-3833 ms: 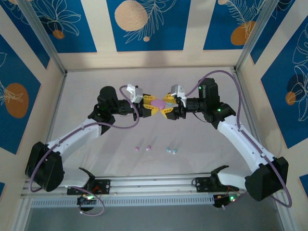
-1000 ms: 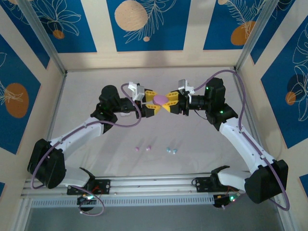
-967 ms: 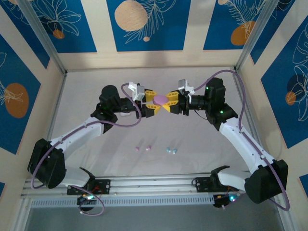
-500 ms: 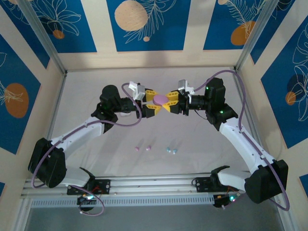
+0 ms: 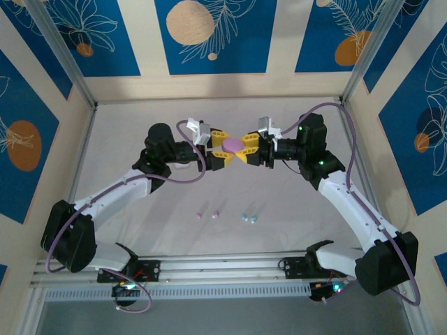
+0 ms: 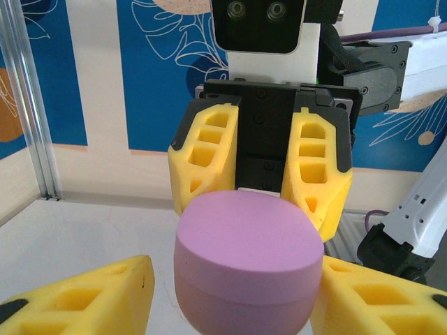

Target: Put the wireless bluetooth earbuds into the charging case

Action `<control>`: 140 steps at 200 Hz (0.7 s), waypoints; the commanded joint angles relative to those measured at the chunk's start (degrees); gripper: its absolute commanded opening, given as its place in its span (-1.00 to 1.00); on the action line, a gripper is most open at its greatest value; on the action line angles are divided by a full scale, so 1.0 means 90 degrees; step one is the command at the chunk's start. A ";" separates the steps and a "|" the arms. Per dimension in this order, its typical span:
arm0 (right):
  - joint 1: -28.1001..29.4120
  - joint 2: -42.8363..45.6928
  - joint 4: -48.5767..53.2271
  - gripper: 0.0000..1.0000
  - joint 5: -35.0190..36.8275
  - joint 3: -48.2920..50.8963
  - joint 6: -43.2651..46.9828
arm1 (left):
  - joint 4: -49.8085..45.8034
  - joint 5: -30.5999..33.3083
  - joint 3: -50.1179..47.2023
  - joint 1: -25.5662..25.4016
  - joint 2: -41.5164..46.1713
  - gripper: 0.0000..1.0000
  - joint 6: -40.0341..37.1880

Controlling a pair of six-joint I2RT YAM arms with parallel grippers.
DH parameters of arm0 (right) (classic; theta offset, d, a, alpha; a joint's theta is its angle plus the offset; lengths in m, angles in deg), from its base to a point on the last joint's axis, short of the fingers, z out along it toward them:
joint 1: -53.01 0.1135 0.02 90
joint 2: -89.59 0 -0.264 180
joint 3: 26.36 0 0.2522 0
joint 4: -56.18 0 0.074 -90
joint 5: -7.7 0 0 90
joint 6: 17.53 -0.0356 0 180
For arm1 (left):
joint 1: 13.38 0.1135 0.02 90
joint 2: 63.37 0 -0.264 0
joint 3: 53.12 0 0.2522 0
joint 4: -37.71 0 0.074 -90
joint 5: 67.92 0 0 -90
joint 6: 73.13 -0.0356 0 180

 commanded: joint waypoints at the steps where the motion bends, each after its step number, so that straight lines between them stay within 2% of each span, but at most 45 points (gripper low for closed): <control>1: 0.0049 0.0153 0.0132 -0.51 0.0067 0.0058 0.0198 | 0.0172 -0.0162 0.0231 -0.0070 -0.0021 0.14 0.0042; 60: 0.0059 0.0144 0.0019 -0.49 0.0048 0.0030 -0.0095 | -0.0180 -0.0183 0.0290 -0.0076 -0.0024 -0.20 -0.0192; 93: 0.0038 0.0060 0.0288 -0.33 0.0176 -0.0149 -0.0428 | -0.0354 -0.0173 0.0280 -0.0098 0.0030 -0.37 -0.0370; 140: -0.0119 -0.0177 0.0935 -0.04 0.0467 -0.0679 -0.1619 | -0.0599 -0.0144 0.0211 -0.0101 0.0155 -0.44 -0.0660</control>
